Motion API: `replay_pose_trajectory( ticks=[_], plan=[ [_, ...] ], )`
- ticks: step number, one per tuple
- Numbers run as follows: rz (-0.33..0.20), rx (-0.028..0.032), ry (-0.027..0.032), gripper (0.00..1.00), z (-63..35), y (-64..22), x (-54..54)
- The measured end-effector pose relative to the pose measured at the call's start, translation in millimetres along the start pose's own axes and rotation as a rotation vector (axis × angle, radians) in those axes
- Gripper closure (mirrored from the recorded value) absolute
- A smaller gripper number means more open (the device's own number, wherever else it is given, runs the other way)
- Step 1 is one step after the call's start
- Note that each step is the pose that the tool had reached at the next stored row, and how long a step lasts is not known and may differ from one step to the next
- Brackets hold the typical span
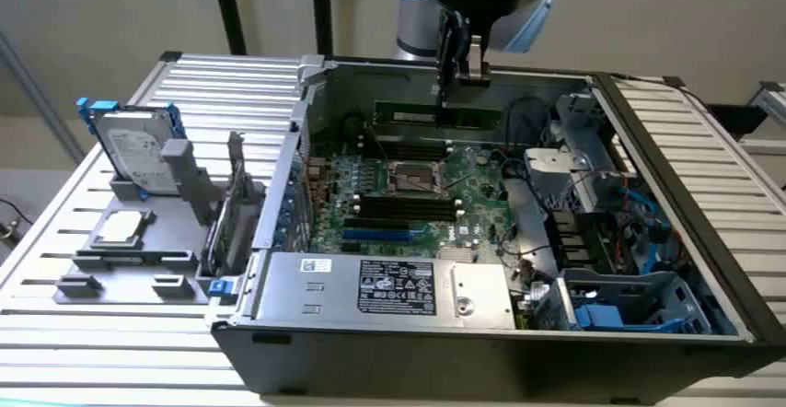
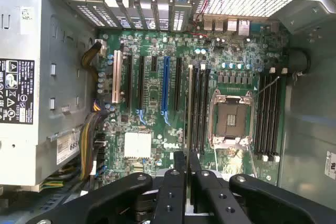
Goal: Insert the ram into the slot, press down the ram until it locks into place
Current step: 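Insert the ram into the slot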
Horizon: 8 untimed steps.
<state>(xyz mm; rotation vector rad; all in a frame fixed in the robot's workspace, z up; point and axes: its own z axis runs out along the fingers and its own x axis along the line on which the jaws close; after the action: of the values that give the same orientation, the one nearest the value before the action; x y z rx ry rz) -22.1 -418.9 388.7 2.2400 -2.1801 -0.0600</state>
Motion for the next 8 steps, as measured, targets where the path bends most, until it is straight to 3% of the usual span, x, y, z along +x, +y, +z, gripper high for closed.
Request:
replay_pose_trajectory(
  ticks=[8],
  plan=[
    [0.0,0.0,0.0,0.86,0.0,0.0,0.0]
  ],
)
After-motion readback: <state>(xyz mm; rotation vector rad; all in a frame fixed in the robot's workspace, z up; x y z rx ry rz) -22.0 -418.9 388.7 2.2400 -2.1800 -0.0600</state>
